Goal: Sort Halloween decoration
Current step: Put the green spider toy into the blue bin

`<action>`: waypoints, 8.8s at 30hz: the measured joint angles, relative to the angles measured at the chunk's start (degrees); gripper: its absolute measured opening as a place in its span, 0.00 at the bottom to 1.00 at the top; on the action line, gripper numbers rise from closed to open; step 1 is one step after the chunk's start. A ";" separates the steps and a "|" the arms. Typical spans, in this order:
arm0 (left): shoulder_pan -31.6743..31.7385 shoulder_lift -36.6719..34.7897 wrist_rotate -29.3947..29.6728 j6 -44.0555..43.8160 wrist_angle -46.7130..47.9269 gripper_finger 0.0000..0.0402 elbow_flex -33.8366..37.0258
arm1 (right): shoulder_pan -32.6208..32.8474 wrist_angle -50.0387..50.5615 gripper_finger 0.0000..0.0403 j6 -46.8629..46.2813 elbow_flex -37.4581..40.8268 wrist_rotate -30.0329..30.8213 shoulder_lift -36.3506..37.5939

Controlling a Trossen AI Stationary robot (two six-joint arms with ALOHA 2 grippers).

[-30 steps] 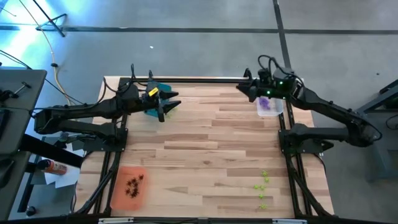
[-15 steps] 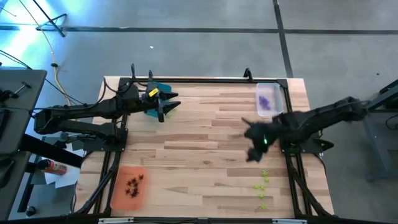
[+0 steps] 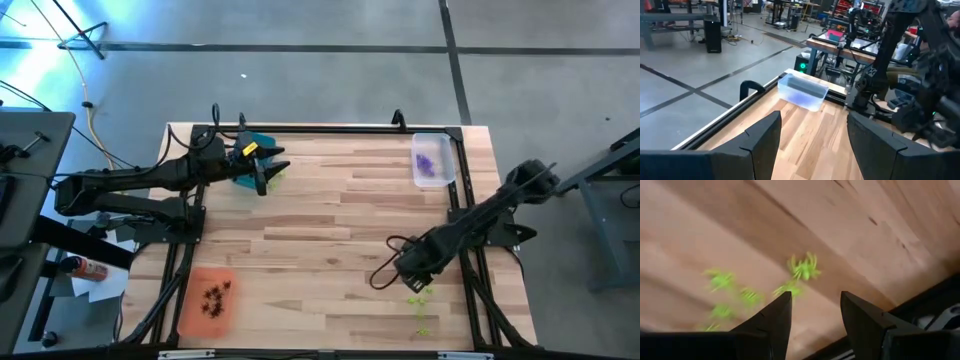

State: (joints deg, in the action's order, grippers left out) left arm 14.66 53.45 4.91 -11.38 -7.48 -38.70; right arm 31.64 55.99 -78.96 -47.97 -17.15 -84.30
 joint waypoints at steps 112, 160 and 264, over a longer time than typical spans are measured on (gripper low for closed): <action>-9.40 28.52 -8.83 16.18 1.97 0.05 -14.86 | -35.80 -43.68 0.00 77.94 -17.64 12.34 -3.51; 34.48 20.62 -2.32 0.44 37.06 0.00 -3.18 | -44.52 -22.83 0.59 71.40 -17.64 26.74 5.89; 7.72 2.54 -9.25 -15.00 7.28 0.47 -4.72 | 9.40 -24.30 0.23 -36.02 13.59 -1.00 1.12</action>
State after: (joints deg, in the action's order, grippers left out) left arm 22.37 55.99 -4.34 -26.38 -0.21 -43.42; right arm 41.04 31.69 -114.99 -34.38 -18.14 -83.18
